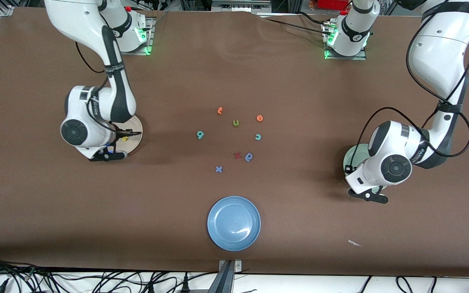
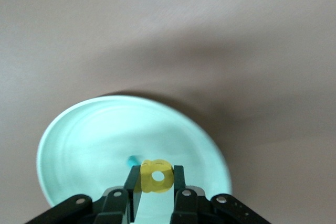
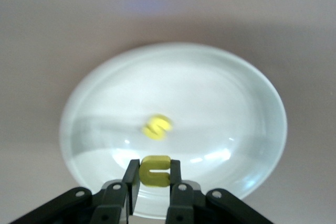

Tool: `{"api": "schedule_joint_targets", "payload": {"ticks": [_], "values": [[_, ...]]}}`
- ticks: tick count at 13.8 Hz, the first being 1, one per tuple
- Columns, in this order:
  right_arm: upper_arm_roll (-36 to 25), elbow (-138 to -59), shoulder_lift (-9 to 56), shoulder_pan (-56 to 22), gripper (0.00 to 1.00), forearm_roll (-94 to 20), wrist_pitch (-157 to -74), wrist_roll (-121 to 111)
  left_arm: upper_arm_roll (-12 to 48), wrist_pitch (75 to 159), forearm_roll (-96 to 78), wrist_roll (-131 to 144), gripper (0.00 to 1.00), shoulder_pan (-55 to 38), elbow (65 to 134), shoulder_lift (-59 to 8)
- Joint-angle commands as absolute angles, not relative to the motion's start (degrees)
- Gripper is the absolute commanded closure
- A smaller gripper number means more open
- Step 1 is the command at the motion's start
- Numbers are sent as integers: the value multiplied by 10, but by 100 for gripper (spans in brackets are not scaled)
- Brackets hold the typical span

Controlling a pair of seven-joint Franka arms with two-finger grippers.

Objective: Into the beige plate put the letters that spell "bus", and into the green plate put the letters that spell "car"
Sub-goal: 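Place the o on the green plate while the right gripper places the c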

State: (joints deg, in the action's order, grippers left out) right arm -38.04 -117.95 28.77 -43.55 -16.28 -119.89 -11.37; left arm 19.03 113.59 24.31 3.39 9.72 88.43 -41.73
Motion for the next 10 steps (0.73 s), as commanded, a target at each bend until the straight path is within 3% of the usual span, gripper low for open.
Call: {"api": "schedule_joint_targets", "payload": {"ticks": [1, 2, 4, 8, 10], "values": [[-388, -1274, 256, -445, 36, -171, -1282, -147, 200, 1221, 275, -3, 73, 140, 998, -357], [-388, -1279, 256, -445, 0, -171, -1289, -148, 200, 1281, 275, -3, 57, 161, 1049, -335], [-386, -1270, 249, -453, 0, -171, -1277, -140, 202, 1295, 265, 5, 0, 169, 1059, -323], [-378, -1189, 234, -496, 0, -171, -1196, -21, 230, 1273, 166, 90, 0, 139, 1021, -326], [-374, -1159, 245, -545, 0, -186, -1207, 107, 231, 1273, 135, 183, 0, 91, 1017, -330]]}}
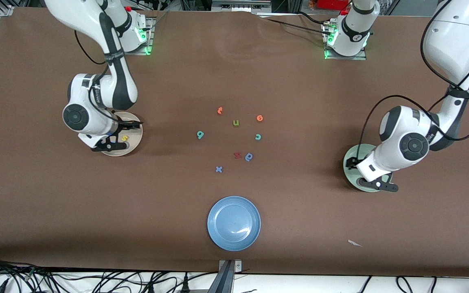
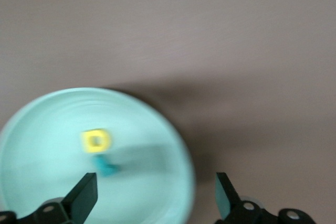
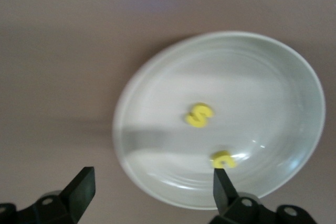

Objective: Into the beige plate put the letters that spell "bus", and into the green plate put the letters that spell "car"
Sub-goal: 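Place the o on the green plate while the right gripper places the c, then grasp the c with the left gripper while the right gripper grasps the b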

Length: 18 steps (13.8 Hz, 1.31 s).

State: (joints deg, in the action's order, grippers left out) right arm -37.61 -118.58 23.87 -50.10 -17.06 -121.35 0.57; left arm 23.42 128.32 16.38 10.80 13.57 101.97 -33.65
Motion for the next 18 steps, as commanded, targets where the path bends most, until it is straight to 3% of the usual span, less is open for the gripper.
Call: {"api": "schedule_joint_targets", "payload": {"ticks": [1, 5, 8, 10, 11, 15, 18], "values": [[-367, -1141, 260, -565, 0, -190, -1215, 162, 233, 1277, 131, 218, 1, 67, 1019, -338], [-338, -1106, 305, -614, 9, -235, -1268, 350, 234, 1281, 130, 277, 2, -14, 1024, -347], [-295, -1080, 352, -628, 35, -237, -1329, 491, 234, 1281, 131, 290, 4, -68, 1030, -346], [-277, -1071, 375, -628, 37, -242, -1355, 517, 233, 1326, 135, 342, 4, -112, 1044, -346], [-276, -1070, 378, -628, 43, -250, -1364, 521, 233, 1340, 140, 358, 4, -129, 1048, -347], [-264, -1066, 387, -627, 43, -263, -1370, 521, 226, 1377, 155, 383, 7, -178, 1042, -380], [-259, -1068, 390, -628, 54, -263, -1375, 521, 227, 1389, 185, 396, 10, -179, 1043, -388]]}}
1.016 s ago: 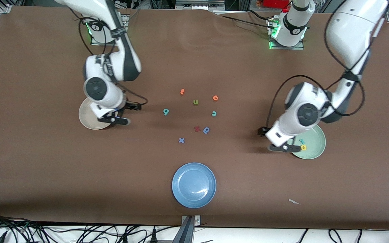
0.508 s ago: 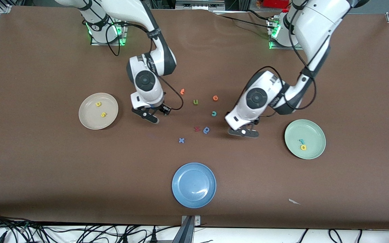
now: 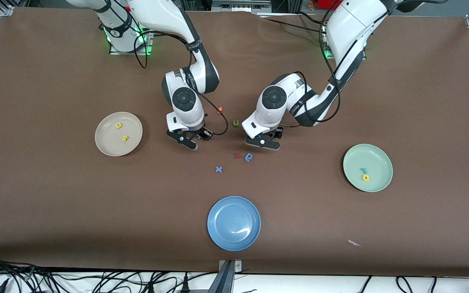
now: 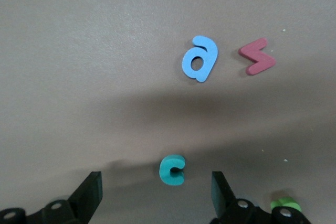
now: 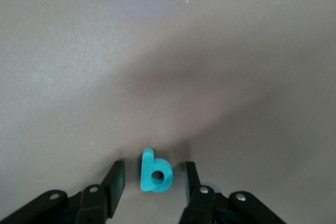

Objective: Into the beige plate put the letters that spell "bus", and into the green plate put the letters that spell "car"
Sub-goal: 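Grasp the c with the left gripper while the right gripper grasps the b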

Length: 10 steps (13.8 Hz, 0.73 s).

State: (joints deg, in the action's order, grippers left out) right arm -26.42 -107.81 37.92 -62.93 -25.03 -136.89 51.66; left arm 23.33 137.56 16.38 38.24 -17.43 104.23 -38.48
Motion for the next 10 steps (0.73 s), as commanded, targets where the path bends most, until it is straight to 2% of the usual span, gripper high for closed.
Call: {"api": "schedule_joint_targets", "payload": {"ticks": [1, 2, 3, 6, 8, 10], "values": [[-259, -1068, 390, -628, 65, -263, -1373, 520, 227, 1402, 186, 397, 11, -179, 1044, -393], [-259, -1068, 390, -628, 84, -263, -1373, 519, 227, 1403, 186, 400, 14, -180, 1044, -393], [-259, -1068, 390, -628, 95, -263, -1371, 517, 227, 1403, 186, 401, 15, -181, 1044, -393], [-269, -1066, 373, -625, 98, -258, -1347, 502, 226, 1404, 187, 414, 27, -191, 1046, -395], [-309, -1065, 349, -626, 98, -257, -1294, 441, 225, 1403, 187, 420, 36, -192, 1047, -397], [-371, -1066, 332, -626, 97, -257, -1213, 332, 226, 1401, 187, 422, 41, -192, 1047, -397]]}}
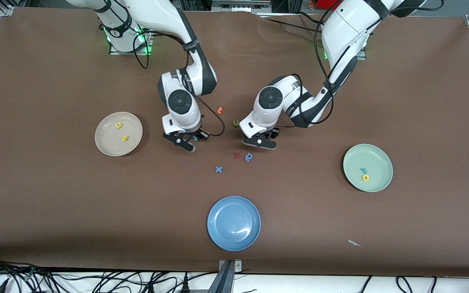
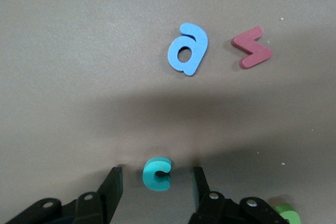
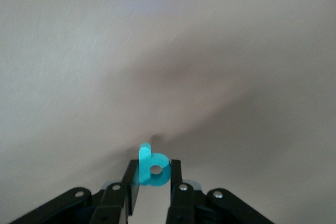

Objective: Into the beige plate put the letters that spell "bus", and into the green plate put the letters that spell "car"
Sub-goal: 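Grasp the c with the left gripper while the right gripper grasps the b, then place the b on the beige plate while the left gripper carries the c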

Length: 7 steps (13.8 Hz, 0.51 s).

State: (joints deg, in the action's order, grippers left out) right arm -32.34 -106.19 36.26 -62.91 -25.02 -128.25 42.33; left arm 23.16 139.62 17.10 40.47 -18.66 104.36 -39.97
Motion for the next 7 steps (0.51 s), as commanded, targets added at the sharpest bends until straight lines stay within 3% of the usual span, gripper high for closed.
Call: {"api": "schedule_joint_targets", "payload": {"ticks": [1, 4, 7], "values": [[-394, -1070, 331, -626, 97, -256, -1185, 270, 225, 1402, 187, 425, 43, -194, 1048, -397], [-480, -1119, 332, -626, 97, -255, -1182, 88, 225, 1401, 187, 429, 52, -196, 1047, -397], [-496, -1129, 361, -579, 96, -255, -1193, 7, 223, 1399, 187, 430, 65, -197, 1046, -397]]}}
